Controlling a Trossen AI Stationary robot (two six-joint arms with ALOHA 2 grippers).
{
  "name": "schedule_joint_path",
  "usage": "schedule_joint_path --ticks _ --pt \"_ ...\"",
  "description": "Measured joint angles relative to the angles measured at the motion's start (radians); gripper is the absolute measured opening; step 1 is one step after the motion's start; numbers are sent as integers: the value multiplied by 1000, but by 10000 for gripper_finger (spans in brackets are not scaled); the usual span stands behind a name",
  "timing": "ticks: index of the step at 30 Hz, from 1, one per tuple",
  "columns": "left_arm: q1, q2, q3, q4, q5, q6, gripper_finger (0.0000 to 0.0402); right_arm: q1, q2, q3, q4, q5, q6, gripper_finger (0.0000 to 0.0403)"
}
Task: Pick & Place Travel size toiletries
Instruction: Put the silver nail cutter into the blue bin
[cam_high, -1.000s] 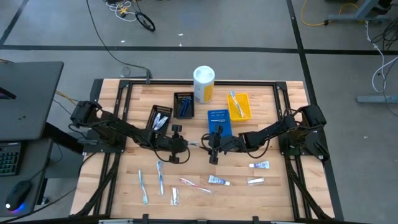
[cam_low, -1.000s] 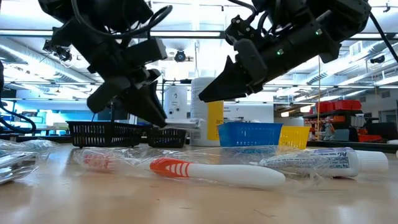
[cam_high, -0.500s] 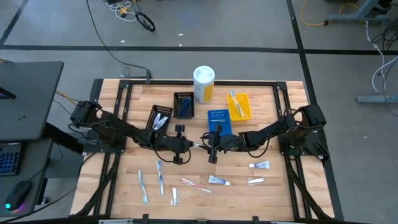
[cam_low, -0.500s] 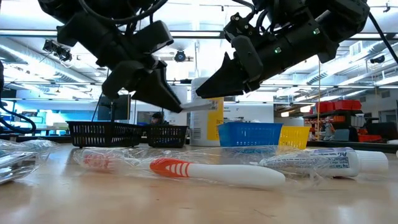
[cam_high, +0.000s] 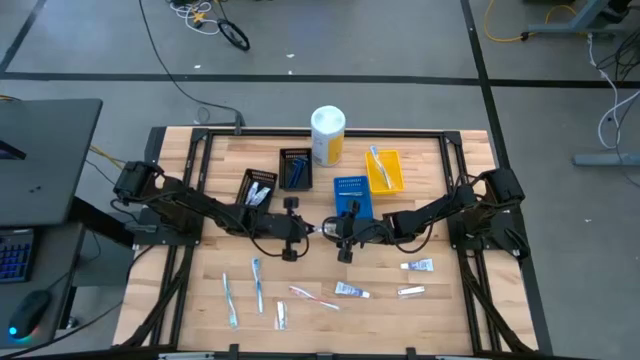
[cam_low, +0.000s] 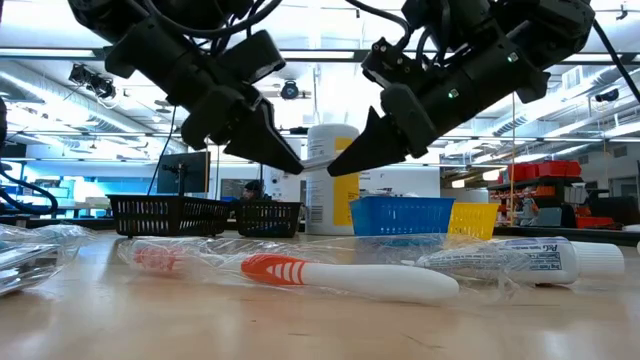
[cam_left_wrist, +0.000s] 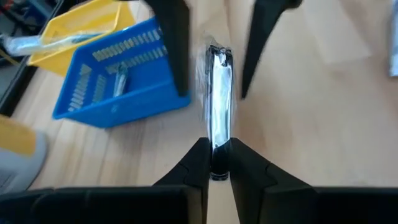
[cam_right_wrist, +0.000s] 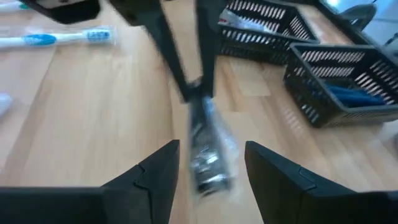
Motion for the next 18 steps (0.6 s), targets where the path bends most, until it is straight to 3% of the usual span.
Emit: schedule_joint_path --ticks 5,18 --pt "0 0 0 22 28 0 50 0 0 0 5 -19 -5 186" --pt "1 0 0 25 27 0 51 1 0 0 20 -21 -6 105"
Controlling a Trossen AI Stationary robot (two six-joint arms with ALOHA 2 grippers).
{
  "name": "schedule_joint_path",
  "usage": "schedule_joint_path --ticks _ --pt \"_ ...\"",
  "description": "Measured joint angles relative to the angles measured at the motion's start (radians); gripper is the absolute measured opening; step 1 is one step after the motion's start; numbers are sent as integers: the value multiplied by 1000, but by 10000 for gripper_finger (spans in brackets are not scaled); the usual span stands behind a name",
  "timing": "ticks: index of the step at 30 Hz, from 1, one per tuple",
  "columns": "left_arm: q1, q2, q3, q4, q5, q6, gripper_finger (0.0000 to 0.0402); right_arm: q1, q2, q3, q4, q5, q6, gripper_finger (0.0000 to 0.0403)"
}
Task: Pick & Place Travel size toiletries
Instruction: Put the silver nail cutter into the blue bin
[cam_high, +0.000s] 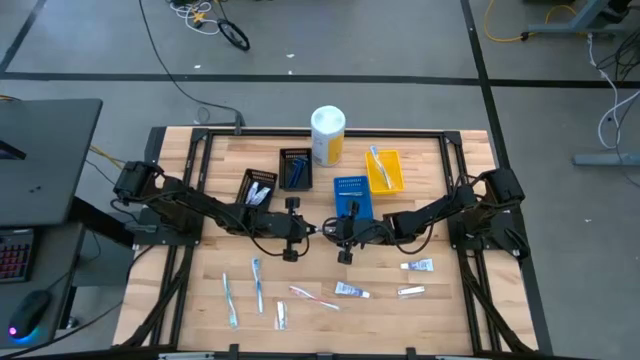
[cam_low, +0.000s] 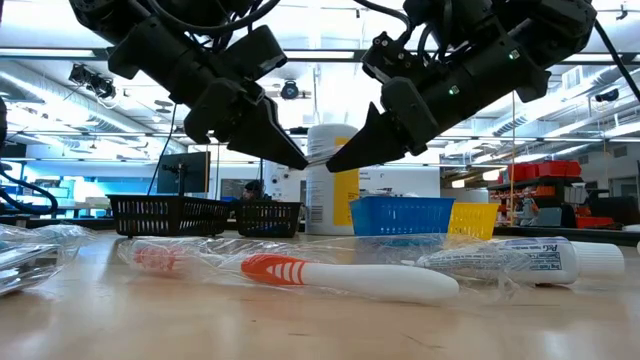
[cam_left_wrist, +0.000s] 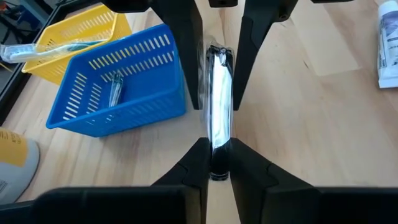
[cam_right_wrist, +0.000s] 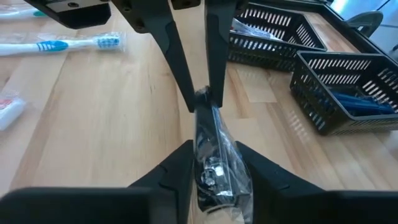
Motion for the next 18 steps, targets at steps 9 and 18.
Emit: schedule_joint_path --ticks 9,18 --pt "0 0 0 5 -4 0 79 0 0 0 1 -1 12 77" --pt "0 0 0 5 -6 -4 88 0 0 0 1 0 12 75"
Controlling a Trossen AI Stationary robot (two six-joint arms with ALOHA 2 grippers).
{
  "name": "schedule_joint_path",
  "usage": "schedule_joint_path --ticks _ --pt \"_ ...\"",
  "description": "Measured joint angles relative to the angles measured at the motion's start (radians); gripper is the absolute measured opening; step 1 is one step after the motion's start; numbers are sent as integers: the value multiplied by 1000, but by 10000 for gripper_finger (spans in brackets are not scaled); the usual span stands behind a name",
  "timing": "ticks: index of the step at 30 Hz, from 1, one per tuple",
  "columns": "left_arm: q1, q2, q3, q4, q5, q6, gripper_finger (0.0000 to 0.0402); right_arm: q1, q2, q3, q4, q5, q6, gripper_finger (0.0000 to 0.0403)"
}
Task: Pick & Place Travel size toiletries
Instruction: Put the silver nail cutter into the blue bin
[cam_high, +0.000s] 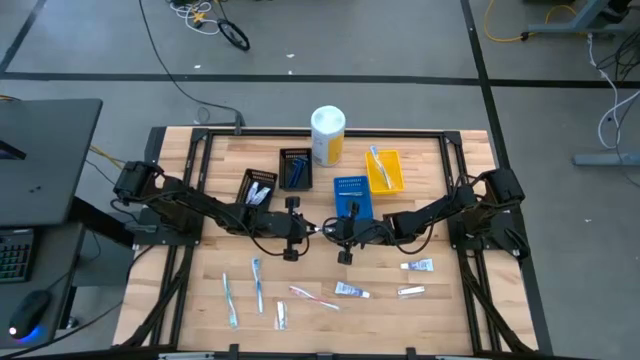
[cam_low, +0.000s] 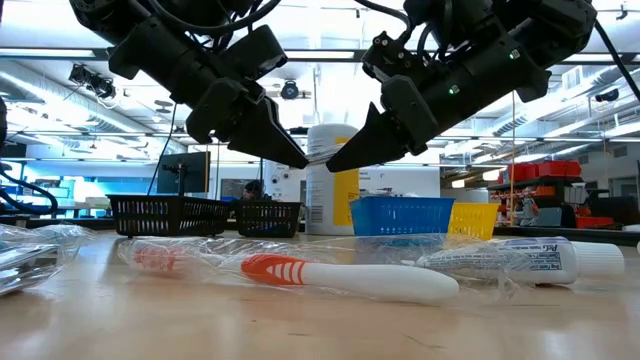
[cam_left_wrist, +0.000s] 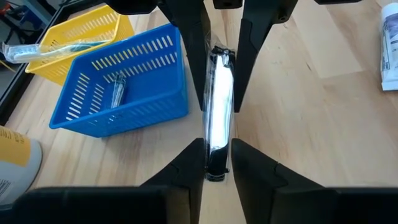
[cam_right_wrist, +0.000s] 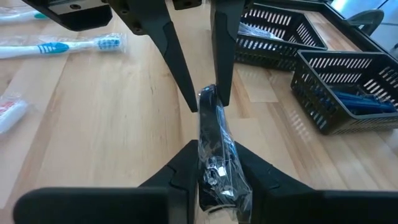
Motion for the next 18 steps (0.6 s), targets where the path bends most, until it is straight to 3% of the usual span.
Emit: schedule_joint_path --ticks 10,13,18 --pt "0 0 1 -3 -19 -40 133 0 0 0 0 26 34 73" --pt "0 0 1 -7 -94 -47 152 0 0 0 -11 103 48 73" --pt "0 0 1 -7 -318 -48 171 -1 0 0 -64 315 138 73"
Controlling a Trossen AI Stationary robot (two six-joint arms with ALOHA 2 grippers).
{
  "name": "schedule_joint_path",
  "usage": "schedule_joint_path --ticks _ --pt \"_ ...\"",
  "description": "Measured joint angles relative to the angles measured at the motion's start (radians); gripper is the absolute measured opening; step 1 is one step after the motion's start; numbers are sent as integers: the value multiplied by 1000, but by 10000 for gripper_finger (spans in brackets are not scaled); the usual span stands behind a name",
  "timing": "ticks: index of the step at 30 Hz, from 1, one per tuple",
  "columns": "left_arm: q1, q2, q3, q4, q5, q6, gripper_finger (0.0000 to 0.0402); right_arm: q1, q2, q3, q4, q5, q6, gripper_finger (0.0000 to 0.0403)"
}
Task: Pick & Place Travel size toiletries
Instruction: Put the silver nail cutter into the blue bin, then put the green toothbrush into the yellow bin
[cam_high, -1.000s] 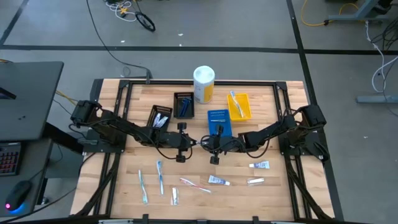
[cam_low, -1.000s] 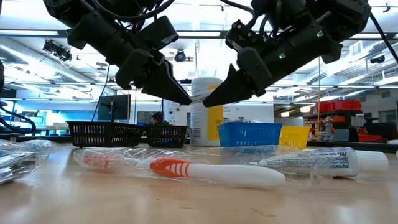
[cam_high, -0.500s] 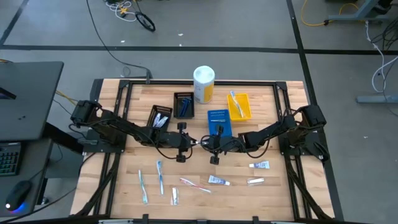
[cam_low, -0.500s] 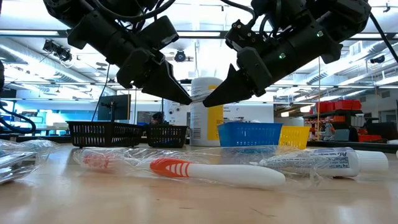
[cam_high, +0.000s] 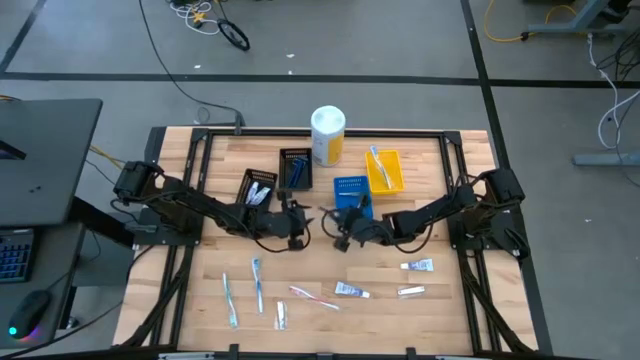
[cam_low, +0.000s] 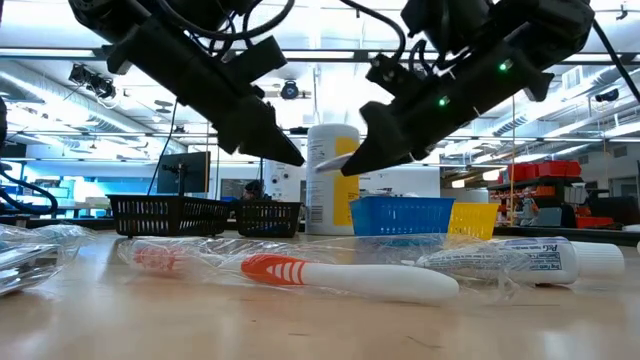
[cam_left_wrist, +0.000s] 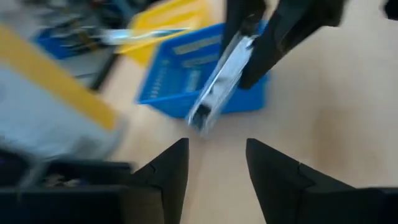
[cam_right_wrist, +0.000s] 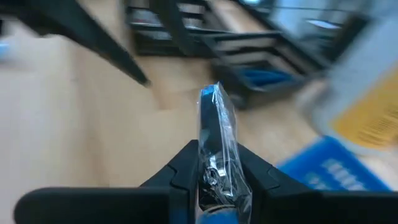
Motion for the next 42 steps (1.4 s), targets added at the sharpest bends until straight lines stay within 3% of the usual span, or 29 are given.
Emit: schedule_joint_path --ticks 4,11,16,23,34,42 --pt "1 0 0 2 -99 -60 176 0 0 0 -59 119 90 73" --pt "0 0 0 7 -60 -69 172 -32 0 0 -186 222 373 73" --pt "0 0 0 9 19 11 171 -77 0 0 -273 154 512 73" --pt "0 0 0 12 127 69 171 -111 0 0 -341 -3 536 74" --pt "0 0 -1 12 175 72 171 -115 0 0 -350 -31 489 127" --pt "0 0 -1 12 175 72 171 -113 0 0 -310 13 487 135"
